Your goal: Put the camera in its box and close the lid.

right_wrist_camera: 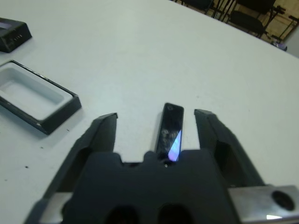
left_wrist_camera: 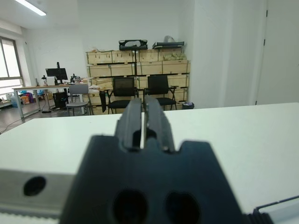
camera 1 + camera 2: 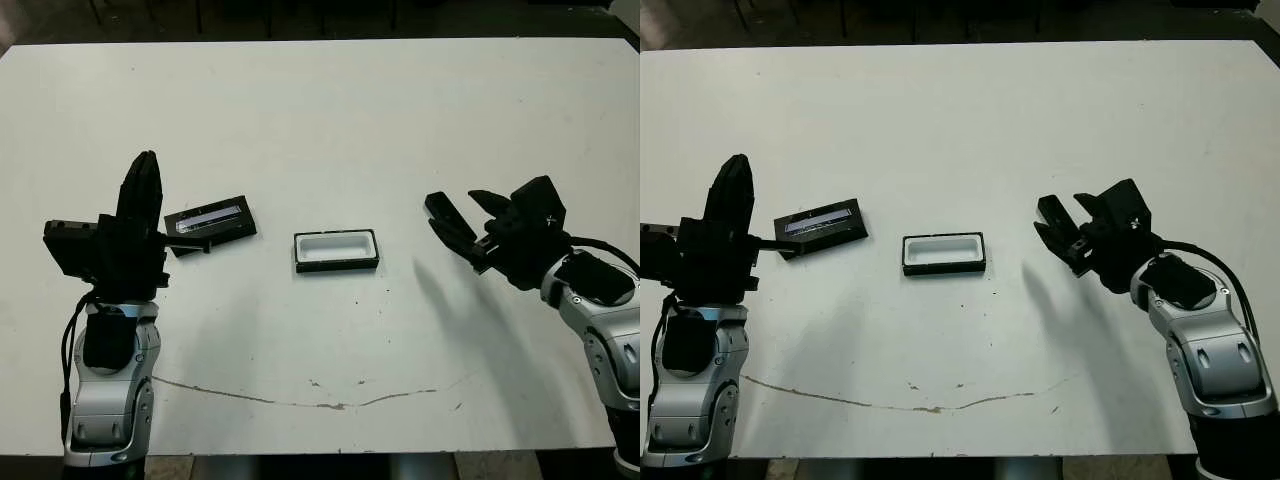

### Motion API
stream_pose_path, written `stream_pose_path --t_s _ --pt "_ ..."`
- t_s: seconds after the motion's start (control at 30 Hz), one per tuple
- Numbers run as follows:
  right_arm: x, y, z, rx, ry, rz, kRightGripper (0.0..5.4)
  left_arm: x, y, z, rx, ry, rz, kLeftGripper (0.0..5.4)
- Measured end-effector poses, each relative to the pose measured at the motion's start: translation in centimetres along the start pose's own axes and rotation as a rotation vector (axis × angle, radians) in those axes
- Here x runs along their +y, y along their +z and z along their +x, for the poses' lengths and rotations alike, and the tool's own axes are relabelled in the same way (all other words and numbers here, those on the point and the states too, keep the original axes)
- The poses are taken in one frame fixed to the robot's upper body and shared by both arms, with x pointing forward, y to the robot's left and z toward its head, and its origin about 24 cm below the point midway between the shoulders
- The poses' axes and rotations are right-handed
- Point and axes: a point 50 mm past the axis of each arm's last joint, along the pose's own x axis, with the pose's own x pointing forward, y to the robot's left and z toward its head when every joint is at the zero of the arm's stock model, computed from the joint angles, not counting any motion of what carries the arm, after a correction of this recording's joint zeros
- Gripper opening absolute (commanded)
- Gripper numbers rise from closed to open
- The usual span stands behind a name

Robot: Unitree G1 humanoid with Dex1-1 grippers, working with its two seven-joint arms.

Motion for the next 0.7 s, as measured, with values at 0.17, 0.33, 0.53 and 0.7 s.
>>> stream_pose_path --t_s 0.17,0.33,0.53,0.7 --pt "-0.3 -0.7 0.2 0.024 -0.020 0.016 4.91 0.0 0.0 0.0 0.001 -0.001 0.001 0.00" --pt "-0.5 -1.5 0.5 0.043 -0.029 0.044 5.39 0.1 0.0 0.0 0.002 -0.008 0.005 0.00" --pt "-0.7 -1.9 0.9 0.054 -0.046 0.065 5.39 0.1 -0.1 0.0 -0.004 -0.015 0.003 0.00" --pt "-0.8 -2.3 1.0 0.072 -0.057 0.070 5.39 0.3 -0.1 0.0 -0.005 -0.010 -0.001 0.00"
